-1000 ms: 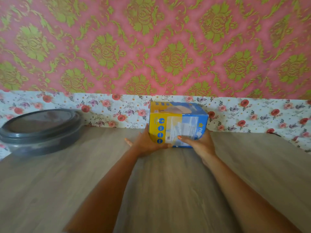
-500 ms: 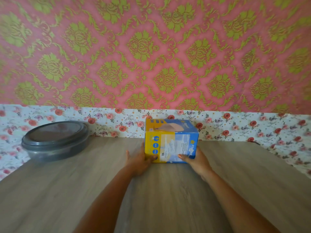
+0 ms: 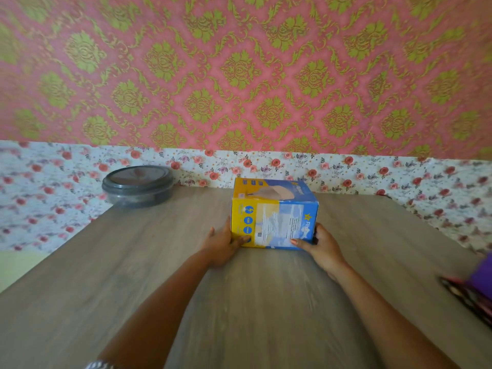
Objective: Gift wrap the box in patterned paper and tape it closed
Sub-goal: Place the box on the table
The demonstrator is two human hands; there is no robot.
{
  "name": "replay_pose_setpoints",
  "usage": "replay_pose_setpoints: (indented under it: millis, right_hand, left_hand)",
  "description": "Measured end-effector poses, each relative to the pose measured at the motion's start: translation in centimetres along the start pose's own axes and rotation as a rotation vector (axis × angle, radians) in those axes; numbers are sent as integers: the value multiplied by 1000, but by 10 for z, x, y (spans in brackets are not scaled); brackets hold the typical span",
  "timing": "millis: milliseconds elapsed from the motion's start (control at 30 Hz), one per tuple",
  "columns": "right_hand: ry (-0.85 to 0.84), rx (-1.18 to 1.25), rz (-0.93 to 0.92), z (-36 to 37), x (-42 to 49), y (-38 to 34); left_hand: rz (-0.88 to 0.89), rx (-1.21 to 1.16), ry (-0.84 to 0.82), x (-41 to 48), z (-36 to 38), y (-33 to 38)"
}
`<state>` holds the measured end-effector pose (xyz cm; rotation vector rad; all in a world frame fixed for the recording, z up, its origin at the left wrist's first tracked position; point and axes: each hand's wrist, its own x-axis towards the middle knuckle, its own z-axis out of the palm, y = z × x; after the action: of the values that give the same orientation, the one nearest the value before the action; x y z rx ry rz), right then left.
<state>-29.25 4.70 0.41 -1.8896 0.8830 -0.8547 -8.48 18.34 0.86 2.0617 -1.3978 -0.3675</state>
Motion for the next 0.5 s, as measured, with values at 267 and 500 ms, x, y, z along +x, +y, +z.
replay_pose_setpoints:
  millis: [267, 500]
  right_hand:
    - [3, 96, -21, -11, -68, -7]
    - [-10, 78, 18, -16, -89, -11]
  left_hand:
    - [73, -22, 2, -69, -1, 8]
    - [106, -83, -3, -87, -2, 10]
